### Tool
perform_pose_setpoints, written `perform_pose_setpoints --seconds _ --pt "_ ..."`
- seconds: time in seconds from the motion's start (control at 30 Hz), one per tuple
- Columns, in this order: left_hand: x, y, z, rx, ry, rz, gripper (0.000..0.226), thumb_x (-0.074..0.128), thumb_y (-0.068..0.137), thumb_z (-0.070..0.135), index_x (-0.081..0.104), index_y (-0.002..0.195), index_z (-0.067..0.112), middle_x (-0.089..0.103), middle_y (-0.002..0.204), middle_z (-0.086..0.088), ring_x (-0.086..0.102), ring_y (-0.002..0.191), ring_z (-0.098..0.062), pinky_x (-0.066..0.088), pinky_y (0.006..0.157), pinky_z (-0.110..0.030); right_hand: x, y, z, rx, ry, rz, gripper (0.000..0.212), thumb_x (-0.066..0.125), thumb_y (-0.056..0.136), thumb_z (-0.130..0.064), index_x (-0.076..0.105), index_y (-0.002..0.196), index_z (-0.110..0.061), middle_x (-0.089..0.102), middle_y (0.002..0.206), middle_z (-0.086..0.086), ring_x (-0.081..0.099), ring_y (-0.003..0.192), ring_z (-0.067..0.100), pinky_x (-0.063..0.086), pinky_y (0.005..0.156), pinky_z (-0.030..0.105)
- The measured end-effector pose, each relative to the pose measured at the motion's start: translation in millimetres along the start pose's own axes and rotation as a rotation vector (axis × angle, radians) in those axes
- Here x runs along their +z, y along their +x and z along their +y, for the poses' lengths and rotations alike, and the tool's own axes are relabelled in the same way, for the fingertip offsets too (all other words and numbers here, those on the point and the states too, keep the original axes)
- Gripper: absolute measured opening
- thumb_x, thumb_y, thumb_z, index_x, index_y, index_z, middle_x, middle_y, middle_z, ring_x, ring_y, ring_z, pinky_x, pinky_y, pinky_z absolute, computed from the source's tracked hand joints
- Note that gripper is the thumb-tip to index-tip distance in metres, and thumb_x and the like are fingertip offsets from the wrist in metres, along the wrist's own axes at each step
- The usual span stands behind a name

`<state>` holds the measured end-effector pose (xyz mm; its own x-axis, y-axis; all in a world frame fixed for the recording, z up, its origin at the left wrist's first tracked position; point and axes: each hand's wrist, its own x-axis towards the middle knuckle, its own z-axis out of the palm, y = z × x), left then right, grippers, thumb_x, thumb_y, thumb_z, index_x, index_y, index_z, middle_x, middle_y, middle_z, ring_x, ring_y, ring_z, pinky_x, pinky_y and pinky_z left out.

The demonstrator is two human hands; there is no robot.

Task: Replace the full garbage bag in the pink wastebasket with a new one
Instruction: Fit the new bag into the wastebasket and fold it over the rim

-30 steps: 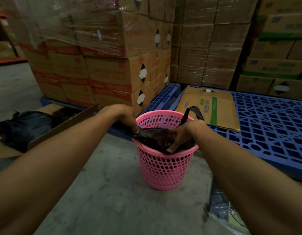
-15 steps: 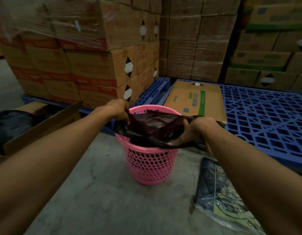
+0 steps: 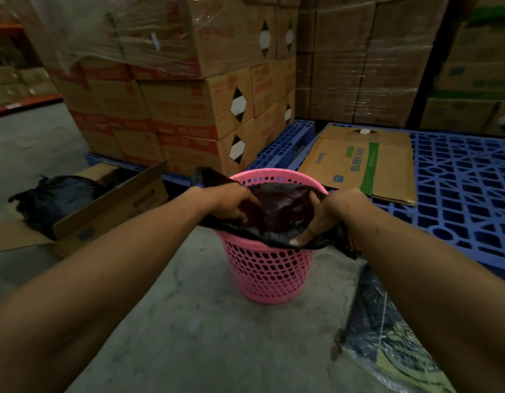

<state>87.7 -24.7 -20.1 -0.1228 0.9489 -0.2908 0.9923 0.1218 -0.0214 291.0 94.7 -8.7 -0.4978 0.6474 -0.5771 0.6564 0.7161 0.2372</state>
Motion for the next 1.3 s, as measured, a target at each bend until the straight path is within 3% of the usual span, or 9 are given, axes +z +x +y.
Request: perform_pose_setpoints --seconds 0.1,0.17,0.3,0.47,0.57,0.63,0.77,1.17,1.3 --pt "6 10 -20 -0.146 0.178 -0.156 0.093 0.067 0.085 0.052 0.006 0.156 0.046 -0.011 0.166 0.004 -0.007 0.152 -0.030 0.008 0.118 -0.059 6 2 9 0.004 0.152 -0.012 0.136 0.059 0.067 -0.087 -0.018 0.158 -0.021 0.007 0.168 0.011 0.029 0.147 0.033 0.034 0.113 0.045" --pt "5 15 -32 -0.200 0.191 -0.189 0.106 0.067 0.078 0.065 -0.011 0.150 0.056 -0.031 0.161 0.003 -0.025 0.148 -0.033 0.001 0.115 -0.068 8 9 16 0.040 0.234 0.067 0.121 0.062 0.074 -0.079 0.006 0.160 -0.015 0.039 0.154 0.015 0.053 0.129 0.032 0.046 0.100 0.038" --pt "0 26 -45 -0.146 0.170 -0.159 0.114 0.068 0.069 0.074 -0.017 0.143 0.064 -0.041 0.156 0.005 -0.035 0.143 -0.033 0.001 0.112 -0.073 -20 -2 10 -0.041 0.122 0.090 0.083 0.081 0.065 -0.067 0.056 0.128 -0.019 0.064 0.086 0.004 0.066 0.065 0.018 0.053 0.059 0.034" --pt "3 39 -53 -0.128 0.185 -0.152 0.115 0.064 0.066 0.081 -0.018 0.144 0.062 -0.047 0.151 0.007 -0.038 0.141 -0.036 0.004 0.110 -0.076 -60 13 -33 -0.244 -0.053 0.556 0.028 0.070 0.089 -0.033 0.071 0.112 -0.017 0.067 0.095 0.005 0.061 0.081 0.022 0.057 0.076 0.038" --pt "5 37 -58 -0.115 0.169 -0.133 0.111 0.059 0.070 0.082 -0.018 0.147 0.057 -0.048 0.151 0.006 -0.038 0.141 -0.037 0.002 0.109 -0.077 -51 42 -52 -0.337 0.075 0.374 0.064 0.074 0.084 -0.049 0.053 0.142 -0.036 0.058 0.137 -0.003 0.056 0.113 0.019 0.048 0.093 0.038" --pt "9 38 -66 -0.104 0.145 -0.115 0.112 0.055 0.068 0.086 -0.018 0.147 0.056 -0.047 0.151 0.006 -0.038 0.141 -0.037 0.000 0.108 -0.077 -43 59 -56 -0.282 0.083 0.247 0.101 0.073 0.075 -0.066 0.016 0.156 -0.048 0.022 0.164 -0.006 0.029 0.146 0.025 0.031 0.115 0.049" --pt "22 50 -98 -0.061 0.058 -0.099 0.117 0.049 0.057 0.096 -0.021 0.144 0.060 -0.048 0.150 0.011 -0.039 0.141 -0.033 -0.004 0.108 -0.077 -28 89 -36 -0.040 0.077 0.107 0.112 0.062 0.075 -0.076 -0.024 0.145 -0.060 -0.029 0.163 -0.003 -0.009 0.153 0.035 0.011 0.119 0.063" --pt "32 88 -140 0.071 -0.187 -0.060 0.119 0.058 0.056 0.091 -0.018 0.143 0.063 -0.038 0.157 0.010 -0.032 0.145 -0.029 -0.004 0.115 -0.069 -19 107 -25 0.126 0.215 0.056 0.110 0.064 0.087 -0.052 -0.034 0.136 -0.064 -0.035 0.161 0.005 0.014 0.151 0.042 0.028 0.117 0.056" --pt "28 99 -141 0.071 -0.205 -0.055 0.125 0.063 0.051 0.091 -0.019 0.141 0.065 -0.034 0.159 0.008 -0.028 0.147 -0.030 -0.002 0.115 -0.069 -15 115 -19 0.149 0.224 0.063 0.116 0.066 0.076 -0.067 -0.035 0.133 -0.067 -0.034 0.161 0.004 0.007 0.152 0.042 0.022 0.117 0.061"
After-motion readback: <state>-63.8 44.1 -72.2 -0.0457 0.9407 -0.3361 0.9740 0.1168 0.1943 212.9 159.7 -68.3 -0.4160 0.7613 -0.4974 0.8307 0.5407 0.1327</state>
